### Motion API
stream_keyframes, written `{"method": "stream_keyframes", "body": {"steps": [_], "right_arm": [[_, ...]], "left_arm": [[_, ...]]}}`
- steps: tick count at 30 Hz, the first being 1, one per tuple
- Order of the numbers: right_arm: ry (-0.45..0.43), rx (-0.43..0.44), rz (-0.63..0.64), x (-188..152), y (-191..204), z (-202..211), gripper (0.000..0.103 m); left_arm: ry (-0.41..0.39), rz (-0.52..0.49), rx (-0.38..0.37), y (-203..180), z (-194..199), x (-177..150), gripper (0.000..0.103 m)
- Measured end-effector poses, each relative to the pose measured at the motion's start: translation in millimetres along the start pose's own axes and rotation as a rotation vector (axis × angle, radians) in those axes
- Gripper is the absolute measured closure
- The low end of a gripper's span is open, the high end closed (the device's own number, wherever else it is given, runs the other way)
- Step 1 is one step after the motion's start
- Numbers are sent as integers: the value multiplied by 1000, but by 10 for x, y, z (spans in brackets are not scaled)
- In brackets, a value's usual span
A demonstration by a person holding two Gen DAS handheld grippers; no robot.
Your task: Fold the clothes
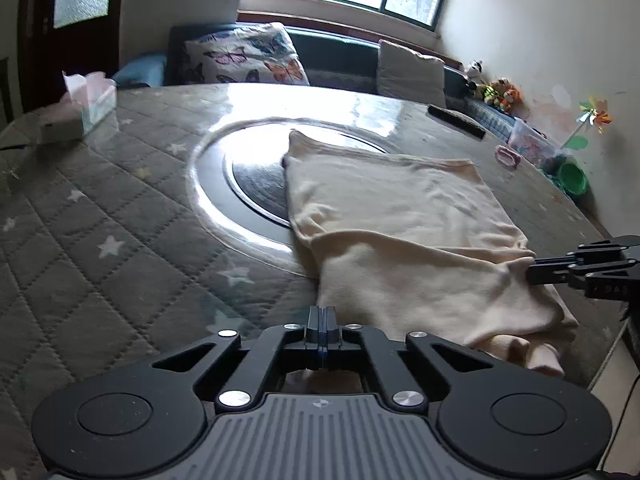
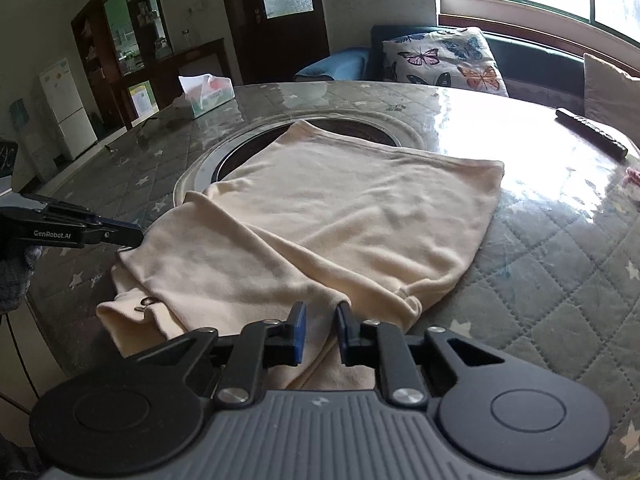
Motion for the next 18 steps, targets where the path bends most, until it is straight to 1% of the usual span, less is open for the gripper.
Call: {"method": "stream_keyframes", "body": {"steps": [2, 5, 8, 10, 11, 12, 15, 16, 17, 18], "right_arm": [[-13, -4, -8, 27, -12, 16, 95], [-22, -1, -17, 48, -24, 15, 94], [-8, -9, -35, 26, -53, -26, 92], [-7, -10, -42, 18, -62, -30, 91], [-7, -9, -44, 15, -63, -29, 90], [-7, -8, -43, 14, -61, -27, 90], [-6, -7, -37, 7, -47, -32, 85], [-6, -7, -35, 3, -42, -35, 85], [-5, -6, -32, -1, -37, -38, 84], [-4, -7, -30, -6, -36, -42, 84]], "left_arm": [[0, 2, 16, 50, 17, -7, 103], [-3, 56, -9, 82, 11, 53, 102], [-28, 55, -27, 12, -14, 167, 97], [-34, 49, -39, -49, -66, 223, 88], [-32, 47, -40, -78, -112, 241, 76], [-30, 46, -39, -99, -154, 251, 67], [-24, 26, -28, -152, -272, 250, 67], [-18, 4, 8, -142, -313, 237, 69], [-12, -15, 41, -111, -343, 217, 77], [-1, -23, 69, -60, -374, 195, 82]]}}
Point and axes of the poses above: each gripper's, at about its wrist camera, not at the fingertips, and z roughly against the way its jaws point, y to its left, x to its top, the point moved 6 cm from there along -z, roughly the way its jaws point, and after that the axes turned 10 degrees about -y, right-handed, at the moved point
